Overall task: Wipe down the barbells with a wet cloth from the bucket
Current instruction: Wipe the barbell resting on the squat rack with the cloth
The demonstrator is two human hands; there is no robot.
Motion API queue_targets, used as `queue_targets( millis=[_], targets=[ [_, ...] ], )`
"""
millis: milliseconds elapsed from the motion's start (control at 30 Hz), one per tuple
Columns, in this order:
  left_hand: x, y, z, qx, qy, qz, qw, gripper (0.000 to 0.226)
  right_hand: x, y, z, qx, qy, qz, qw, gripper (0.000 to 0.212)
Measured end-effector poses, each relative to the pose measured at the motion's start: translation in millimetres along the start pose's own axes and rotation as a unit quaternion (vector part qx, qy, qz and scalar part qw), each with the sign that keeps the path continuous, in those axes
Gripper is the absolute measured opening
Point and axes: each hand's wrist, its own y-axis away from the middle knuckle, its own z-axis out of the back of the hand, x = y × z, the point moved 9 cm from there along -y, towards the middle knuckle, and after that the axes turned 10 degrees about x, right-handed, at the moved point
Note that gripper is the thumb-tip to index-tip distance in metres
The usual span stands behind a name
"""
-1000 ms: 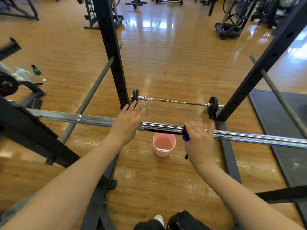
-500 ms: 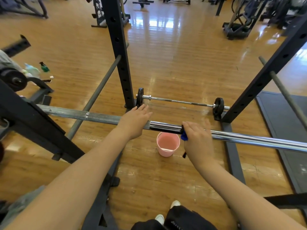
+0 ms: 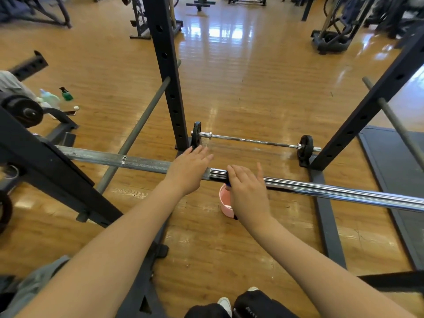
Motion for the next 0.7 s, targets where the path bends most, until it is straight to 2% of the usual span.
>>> queue_targets(
  millis=[100,167,300,400,500,600,700],
  targets=[
    [0,1,1,-0.003,0.001,-0.006,1.000,0.073,28,-17,-12,0.040,0.010,0.044,0.998,0.049],
    [0,2,1,0.003,0.000,-0.011,1.000,0.075,22,-16,-9,0.045,0.015,0.054,0.997,0.052],
    [1,2,1,0.005,-0.005,-0.012,1.000,0.077,-22,11,8,-0.002,0.009,0.023,1.000,0.043],
    [0,1,1,0.006,-0.012,-0.009,1.000,0.075,-28,16,15,-0.032,0.002,0.009,0.999,0.031],
    [0,1,1,-0.003,-0.018,-0.005,1.000,0.072,-6,3,4,-0.027,0.002,0.014,1.000,0.037],
    [-1,1,1,-0.014,-0.017,-0.001,1.000,0.071,25,-15,-10,0.014,0.005,0.037,0.999,0.044],
    [1,4,2,-0.022,-0.024,0.010,0.999,0.070,26,-18,-10,0.035,0.010,0.048,0.998,0.048]
  ],
)
